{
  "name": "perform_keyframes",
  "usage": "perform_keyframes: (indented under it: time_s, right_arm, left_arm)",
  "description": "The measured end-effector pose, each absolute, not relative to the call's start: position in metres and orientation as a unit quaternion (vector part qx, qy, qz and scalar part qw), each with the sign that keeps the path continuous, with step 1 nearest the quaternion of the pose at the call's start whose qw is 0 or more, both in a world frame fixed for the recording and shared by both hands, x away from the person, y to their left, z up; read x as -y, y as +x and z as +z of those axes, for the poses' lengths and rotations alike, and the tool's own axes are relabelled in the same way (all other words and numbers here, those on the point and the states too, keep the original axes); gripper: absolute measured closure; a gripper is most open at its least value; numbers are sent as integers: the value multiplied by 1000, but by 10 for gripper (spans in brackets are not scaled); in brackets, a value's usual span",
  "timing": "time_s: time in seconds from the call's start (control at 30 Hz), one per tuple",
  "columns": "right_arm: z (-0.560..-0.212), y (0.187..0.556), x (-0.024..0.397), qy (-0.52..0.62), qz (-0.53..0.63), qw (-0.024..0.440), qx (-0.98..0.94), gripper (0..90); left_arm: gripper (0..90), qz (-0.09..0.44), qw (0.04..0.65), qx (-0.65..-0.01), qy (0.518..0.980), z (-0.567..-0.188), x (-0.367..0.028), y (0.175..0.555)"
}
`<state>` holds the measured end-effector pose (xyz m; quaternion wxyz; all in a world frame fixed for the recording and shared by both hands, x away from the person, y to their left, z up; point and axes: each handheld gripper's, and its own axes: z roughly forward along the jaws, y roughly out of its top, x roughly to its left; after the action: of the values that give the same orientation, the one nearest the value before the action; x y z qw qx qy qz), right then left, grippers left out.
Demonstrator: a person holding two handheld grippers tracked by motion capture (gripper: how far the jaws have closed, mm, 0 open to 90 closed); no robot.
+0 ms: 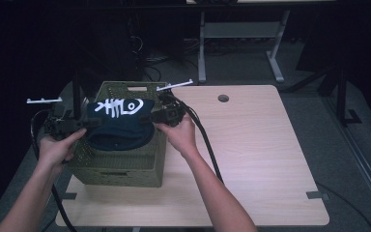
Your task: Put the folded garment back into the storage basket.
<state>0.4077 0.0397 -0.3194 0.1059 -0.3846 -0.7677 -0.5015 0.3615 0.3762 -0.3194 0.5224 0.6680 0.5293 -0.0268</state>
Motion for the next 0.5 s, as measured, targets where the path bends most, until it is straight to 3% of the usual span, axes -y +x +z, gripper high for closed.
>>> perform_keyframes:
  time_s: [0.5]
  right_arm:
    - [-337,414,-58,-400,-468,92,783,746]
  left_arm:
    - [709,-10,482,-553,679,-338,-378,369]
